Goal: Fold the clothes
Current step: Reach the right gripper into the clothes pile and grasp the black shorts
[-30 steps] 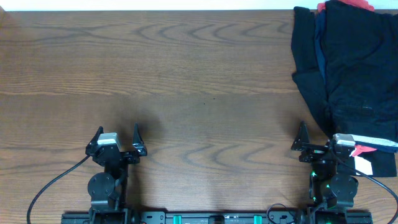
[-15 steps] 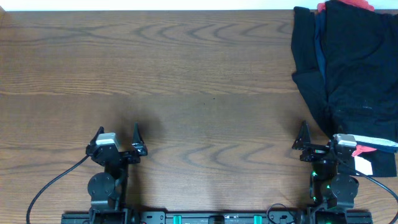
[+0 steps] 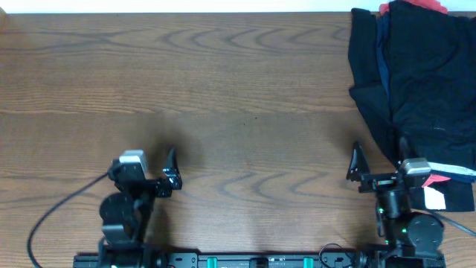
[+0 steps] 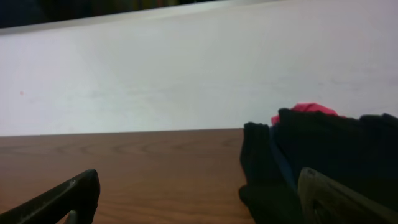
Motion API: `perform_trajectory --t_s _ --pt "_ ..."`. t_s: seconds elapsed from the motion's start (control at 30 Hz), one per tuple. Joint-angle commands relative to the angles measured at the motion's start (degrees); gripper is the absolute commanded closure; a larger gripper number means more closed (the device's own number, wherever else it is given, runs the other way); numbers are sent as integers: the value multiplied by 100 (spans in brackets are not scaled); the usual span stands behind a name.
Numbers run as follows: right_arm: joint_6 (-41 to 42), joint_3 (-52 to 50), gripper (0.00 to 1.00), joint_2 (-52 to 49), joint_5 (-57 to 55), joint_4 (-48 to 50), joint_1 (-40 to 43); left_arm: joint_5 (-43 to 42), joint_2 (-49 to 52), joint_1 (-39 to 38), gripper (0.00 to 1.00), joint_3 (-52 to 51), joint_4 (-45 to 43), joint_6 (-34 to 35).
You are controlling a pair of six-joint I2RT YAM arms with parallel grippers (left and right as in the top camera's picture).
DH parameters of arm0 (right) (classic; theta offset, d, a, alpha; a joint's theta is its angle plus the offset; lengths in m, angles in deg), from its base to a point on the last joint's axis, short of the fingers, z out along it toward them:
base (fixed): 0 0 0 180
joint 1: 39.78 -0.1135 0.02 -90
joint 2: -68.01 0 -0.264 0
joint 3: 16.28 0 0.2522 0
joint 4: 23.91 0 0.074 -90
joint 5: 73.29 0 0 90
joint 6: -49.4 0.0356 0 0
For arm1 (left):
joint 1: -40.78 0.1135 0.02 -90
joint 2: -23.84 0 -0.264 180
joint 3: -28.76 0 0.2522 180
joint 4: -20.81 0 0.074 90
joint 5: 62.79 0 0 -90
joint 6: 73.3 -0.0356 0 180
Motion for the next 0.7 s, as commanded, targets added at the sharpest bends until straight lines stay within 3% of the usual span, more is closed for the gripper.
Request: perform_trajectory --t_s 0.0,0.27,0.4,0.67 --pt "-208 680 1 -535 140 -208 -48 -378 798 -17 2 866 61 -122" --pt "-564 2164 1 -2345 138 -1023 -46 -909 2686 -31 2 2485 599 -190" --pt "-702 3342 1 -3672 -11 -1904 -46 -984 3613 -96 2 3434 1362 -649" --pt "-702 5696 1 -6223 420 -3713 -46 -1001 5182 -103 2 5243 3342 -898"
